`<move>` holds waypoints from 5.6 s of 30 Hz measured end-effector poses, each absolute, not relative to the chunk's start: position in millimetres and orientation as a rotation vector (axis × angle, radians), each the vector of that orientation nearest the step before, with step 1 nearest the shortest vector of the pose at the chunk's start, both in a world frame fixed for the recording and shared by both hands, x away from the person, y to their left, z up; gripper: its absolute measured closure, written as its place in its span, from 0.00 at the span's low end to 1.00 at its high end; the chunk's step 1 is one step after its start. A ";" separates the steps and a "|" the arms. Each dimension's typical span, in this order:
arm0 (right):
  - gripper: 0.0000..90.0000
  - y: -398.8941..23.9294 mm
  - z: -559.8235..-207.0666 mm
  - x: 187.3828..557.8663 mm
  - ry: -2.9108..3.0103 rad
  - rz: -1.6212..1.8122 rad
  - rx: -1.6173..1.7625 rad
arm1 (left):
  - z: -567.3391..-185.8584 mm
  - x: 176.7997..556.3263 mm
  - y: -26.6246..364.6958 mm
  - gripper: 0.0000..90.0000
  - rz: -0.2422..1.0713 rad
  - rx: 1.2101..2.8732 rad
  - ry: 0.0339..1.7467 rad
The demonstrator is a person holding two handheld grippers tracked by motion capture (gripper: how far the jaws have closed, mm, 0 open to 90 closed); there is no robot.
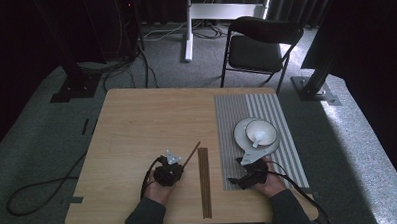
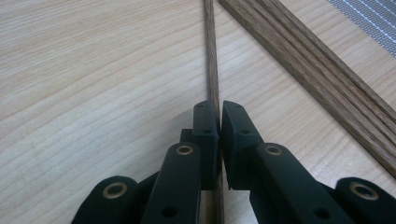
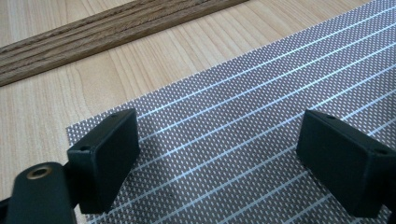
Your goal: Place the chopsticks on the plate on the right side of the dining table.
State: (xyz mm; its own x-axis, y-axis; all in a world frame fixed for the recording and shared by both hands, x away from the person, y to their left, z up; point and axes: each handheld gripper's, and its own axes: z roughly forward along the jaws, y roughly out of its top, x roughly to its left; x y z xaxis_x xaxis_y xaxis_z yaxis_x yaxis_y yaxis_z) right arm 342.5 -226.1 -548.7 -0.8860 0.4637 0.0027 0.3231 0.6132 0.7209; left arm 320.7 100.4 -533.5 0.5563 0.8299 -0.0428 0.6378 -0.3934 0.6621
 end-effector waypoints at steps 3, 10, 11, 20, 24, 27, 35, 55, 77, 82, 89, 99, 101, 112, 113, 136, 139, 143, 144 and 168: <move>0.14 -226.0 -548.7 342.4 2.653 1.131 0.654 | -533.4 323.5 101.1 0.95 0.397 2.157 1.175; 0.14 -226.0 -548.7 342.4 2.653 1.130 0.654 | -533.3 327.0 102.8 0.95 0.394 2.160 1.167; 0.14 -226.1 -548.6 342.4 2.653 1.130 0.654 | -533.1 328.4 102.6 0.95 0.399 2.164 1.165; 0.14 -226.0 -548.7 342.4 2.653 1.130 0.654 | -531.4 336.7 103.3 0.95 0.410 2.164 1.175; 0.14 -226.0 -548.6 342.4 2.653 1.130 0.654 | -526.6 338.6 102.6 0.95 0.423 2.157 1.166; 0.14 -226.0 -548.7 342.4 2.653 1.130 0.653 | -522.5 340.8 101.6 0.95 0.429 2.148 1.159; 0.14 -226.1 -548.7 342.4 2.653 1.130 0.653 | -512.9 346.2 94.9 0.95 0.436 2.131 1.136; 0.14 -226.0 -548.6 342.4 2.653 1.130 0.653 | -495.3 358.4 69.5 0.95 0.438 2.117 1.038; 0.14 -226.1 -548.7 342.5 2.653 1.130 0.652 | -475.4 367.8 51.2 0.95 0.453 2.107 0.965; 0.14 -226.1 -548.7 342.6 2.652 1.130 0.651 | -472.1 370.2 47.0 0.95 0.454 2.102 0.951; 0.14 -226.1 -548.6 342.6 2.652 1.129 0.652 | -465.7 373.8 40.7 0.95 0.461 2.105 0.928; 0.14 -226.2 -548.6 342.6 2.653 1.128 0.650 | -458.6 379.3 33.0 0.95 0.466 2.102 0.908; 0.14 -226.1 -548.6 342.6 2.652 1.129 0.650 | -457.6 380.4 31.3 0.95 0.466 2.098 0.903; 0.14 -226.2 -548.8 342.9 2.651 1.130 0.645 | -451.2 386.1 19.9 0.95 0.467 2.093 0.879; 0.14 -226.2 -548.8 342.9 2.651 1.130 0.645 | -450.8 386.7 18.8 0.95 0.467 2.095 0.873; 0.14 -226.1 -548.7 342.7 2.652 1.130 0.649 | -449.7 402.8 -7.5 0.95 0.446 2.091 0.846; 0.14 -226.1 -548.7 342.7 2.652 1.130 0.648 | -449.8 405.3 -11.4 0.95 0.445 2.091 0.843; 0.14 -226.1 -548.7 342.6 2.652 1.130 0.649 | -449.5 408.2 -16.0 0.95 0.445 2.099 0.830; 0.14 -226.1 -548.7 342.7 2.652 1.130 0.649 | -449.5 409.0 -17.1 0.95 0.443 2.098 0.829; 0.14 -226.1 -548.5 342.5 2.655 1.128 0.651 | -454.1 427.8 -44.1 0.95 0.417 2.100 0.813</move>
State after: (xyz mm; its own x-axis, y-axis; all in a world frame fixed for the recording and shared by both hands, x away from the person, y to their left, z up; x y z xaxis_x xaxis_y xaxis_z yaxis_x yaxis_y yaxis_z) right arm 342.5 -226.1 -548.5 -0.8869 0.4620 0.0016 0.3220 0.6155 0.7194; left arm 427.8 -44.1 -454.1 0.7357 0.6772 0.0097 0.4032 -0.4495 0.7971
